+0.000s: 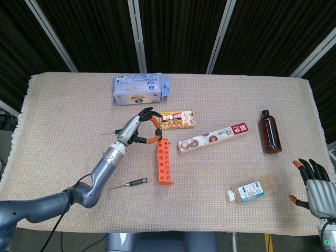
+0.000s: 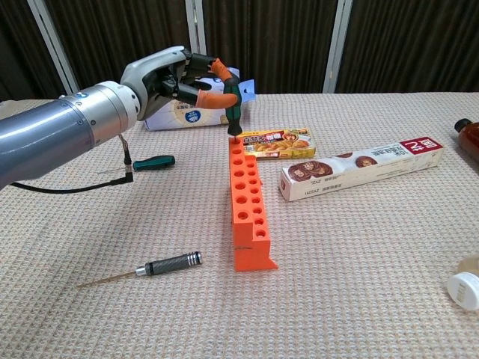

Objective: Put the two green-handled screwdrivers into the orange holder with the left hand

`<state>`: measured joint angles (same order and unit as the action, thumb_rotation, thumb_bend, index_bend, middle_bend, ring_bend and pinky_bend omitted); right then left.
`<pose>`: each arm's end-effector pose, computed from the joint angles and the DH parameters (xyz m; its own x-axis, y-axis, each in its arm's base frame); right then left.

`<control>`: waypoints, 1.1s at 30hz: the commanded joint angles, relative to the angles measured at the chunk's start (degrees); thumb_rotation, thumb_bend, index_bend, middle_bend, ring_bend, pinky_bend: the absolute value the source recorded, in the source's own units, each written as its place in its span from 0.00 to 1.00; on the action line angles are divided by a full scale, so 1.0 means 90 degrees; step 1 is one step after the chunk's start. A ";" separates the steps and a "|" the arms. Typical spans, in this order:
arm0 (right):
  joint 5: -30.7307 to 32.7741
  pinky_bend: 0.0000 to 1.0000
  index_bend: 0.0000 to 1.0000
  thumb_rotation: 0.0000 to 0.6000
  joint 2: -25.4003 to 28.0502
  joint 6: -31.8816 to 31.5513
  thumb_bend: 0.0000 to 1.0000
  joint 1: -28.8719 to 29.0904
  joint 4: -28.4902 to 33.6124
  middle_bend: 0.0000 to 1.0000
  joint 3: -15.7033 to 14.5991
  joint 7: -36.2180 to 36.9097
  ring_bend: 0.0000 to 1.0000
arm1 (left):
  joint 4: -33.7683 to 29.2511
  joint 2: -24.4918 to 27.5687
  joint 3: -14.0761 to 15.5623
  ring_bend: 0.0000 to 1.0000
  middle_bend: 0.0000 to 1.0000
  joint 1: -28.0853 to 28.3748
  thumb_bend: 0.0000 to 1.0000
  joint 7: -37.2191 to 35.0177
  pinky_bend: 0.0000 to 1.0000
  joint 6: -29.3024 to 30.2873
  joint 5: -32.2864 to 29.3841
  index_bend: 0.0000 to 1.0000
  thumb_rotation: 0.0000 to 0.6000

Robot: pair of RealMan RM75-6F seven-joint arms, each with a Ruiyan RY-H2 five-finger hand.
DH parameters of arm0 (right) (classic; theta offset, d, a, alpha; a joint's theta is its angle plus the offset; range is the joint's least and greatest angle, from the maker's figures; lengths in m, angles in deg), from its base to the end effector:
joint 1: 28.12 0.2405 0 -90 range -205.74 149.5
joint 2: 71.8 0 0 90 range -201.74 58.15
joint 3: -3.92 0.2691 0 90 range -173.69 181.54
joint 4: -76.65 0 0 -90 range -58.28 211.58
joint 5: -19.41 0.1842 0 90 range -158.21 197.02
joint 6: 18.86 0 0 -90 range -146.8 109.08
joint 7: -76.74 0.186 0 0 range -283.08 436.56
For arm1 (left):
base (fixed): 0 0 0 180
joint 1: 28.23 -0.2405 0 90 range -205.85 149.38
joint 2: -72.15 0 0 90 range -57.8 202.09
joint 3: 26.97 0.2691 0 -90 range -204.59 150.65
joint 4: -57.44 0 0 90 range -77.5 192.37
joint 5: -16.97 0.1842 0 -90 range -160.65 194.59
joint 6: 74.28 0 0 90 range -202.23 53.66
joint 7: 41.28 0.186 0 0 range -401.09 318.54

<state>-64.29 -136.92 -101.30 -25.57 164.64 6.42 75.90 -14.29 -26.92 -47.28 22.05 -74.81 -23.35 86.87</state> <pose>-0.3442 -0.2077 0.1842 0.4540 -0.0689 0.8883 -0.8860 0.0705 0.4582 -0.0683 0.4282 -0.0284 -0.3840 0.4548 0.8035 0.8312 -0.2086 0.5153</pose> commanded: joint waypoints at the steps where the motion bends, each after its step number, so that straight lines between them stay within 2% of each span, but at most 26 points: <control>1: 0.0005 0.11 0.14 1.00 -0.0002 0.0001 0.00 -0.0001 -0.0005 0.10 0.0001 0.0001 0.03 | 0.0010 -0.0011 0.0011 0.03 0.23 -0.0005 0.53 0.0004 0.07 0.0001 0.0012 0.61 1.00; 17: 0.0019 0.11 0.14 1.00 -0.0015 0.0031 0.00 0.0001 -0.0046 0.10 -0.0008 0.0038 0.03 | 0.0101 -0.0074 0.0011 0.03 0.23 -0.0013 0.50 0.0196 0.07 -0.0147 -0.0149 0.57 1.00; 20: 0.0028 0.11 0.14 1.00 -0.0014 0.0039 0.00 -0.0002 -0.0051 0.10 -0.0010 0.0043 0.03 | 0.0075 -0.0075 -0.0003 0.02 0.22 -0.0005 0.50 0.0258 0.07 -0.0153 -0.0161 0.54 1.00; 23: 0.0036 0.11 0.14 1.00 -0.0015 0.0037 0.00 -0.0005 -0.0057 0.10 -0.0007 0.0047 0.03 | 0.0047 -0.0067 -0.0003 0.00 0.16 -0.0009 0.49 0.0304 0.07 -0.0133 -0.0139 0.41 1.00; 25: 0.0040 0.11 0.14 1.00 -0.0018 0.0042 0.00 -0.0004 -0.0065 0.10 -0.0006 0.0047 0.03 | 0.0034 -0.0059 0.0005 0.00 0.07 -0.0015 0.48 0.0341 0.06 -0.0112 -0.0116 0.26 1.00; 28: 0.0037 0.11 0.14 1.00 -0.0016 0.0044 0.00 -0.0003 -0.0063 0.10 -0.0008 0.0053 0.04 | 0.0010 -0.0049 0.0003 0.00 0.00 -0.0029 0.46 0.0371 0.06 -0.0068 -0.0091 0.11 1.00; 33: 0.0033 0.12 0.14 1.00 -0.0015 0.0034 0.00 -0.0005 -0.0070 0.11 -0.0004 0.0054 0.05 | -0.0099 0.0040 -0.0014 0.00 0.00 -0.0082 0.46 0.0401 0.06 0.0067 -0.0004 0.07 1.00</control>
<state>-63.99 -137.05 -100.99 -25.62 164.00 6.38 76.39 -14.92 -26.81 -47.38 21.46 -71.33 -23.10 86.55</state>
